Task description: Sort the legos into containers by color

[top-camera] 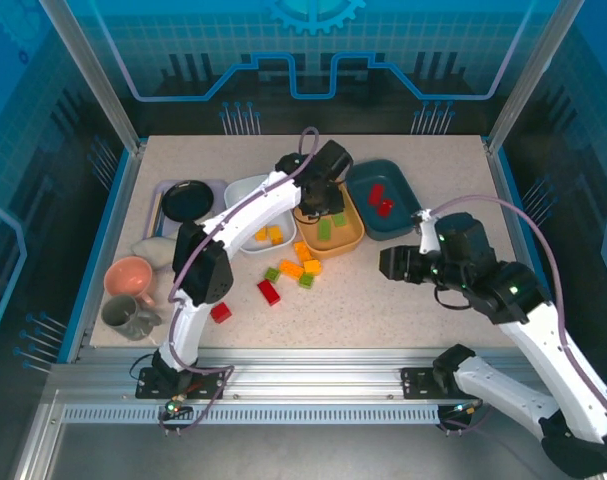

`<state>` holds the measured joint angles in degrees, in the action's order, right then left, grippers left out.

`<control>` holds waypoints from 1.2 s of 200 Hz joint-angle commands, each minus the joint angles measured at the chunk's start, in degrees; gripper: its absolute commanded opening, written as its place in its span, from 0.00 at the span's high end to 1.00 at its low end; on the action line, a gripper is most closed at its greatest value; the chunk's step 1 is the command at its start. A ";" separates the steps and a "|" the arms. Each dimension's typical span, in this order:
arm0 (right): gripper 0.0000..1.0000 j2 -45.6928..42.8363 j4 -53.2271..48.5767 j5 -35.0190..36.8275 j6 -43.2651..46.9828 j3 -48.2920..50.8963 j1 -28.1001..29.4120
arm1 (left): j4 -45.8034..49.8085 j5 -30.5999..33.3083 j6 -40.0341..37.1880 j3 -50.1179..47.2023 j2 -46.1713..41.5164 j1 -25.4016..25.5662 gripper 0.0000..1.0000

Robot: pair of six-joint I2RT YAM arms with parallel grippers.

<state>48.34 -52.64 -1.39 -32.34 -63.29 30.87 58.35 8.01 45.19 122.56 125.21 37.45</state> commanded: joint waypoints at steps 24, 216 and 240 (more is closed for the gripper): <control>0.38 5.66 3.24 -1.41 -1.15 -0.35 -0.39 | 5.15 2.56 -3.45 9.10 10.84 -3.26 0.64; 0.35 10.11 3.51 -6.10 0.01 0.83 -6.50 | 8.02 -0.38 -1.34 16.00 15.36 -4.48 0.40; 0.35 10.76 3.25 -5.69 1.78 0.19 -6.53 | 7.43 -1.67 0.17 17.79 11.64 -4.53 0.38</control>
<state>58.28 -49.41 -6.50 -32.91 -61.91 25.06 64.58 8.51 43.59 137.25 142.82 33.21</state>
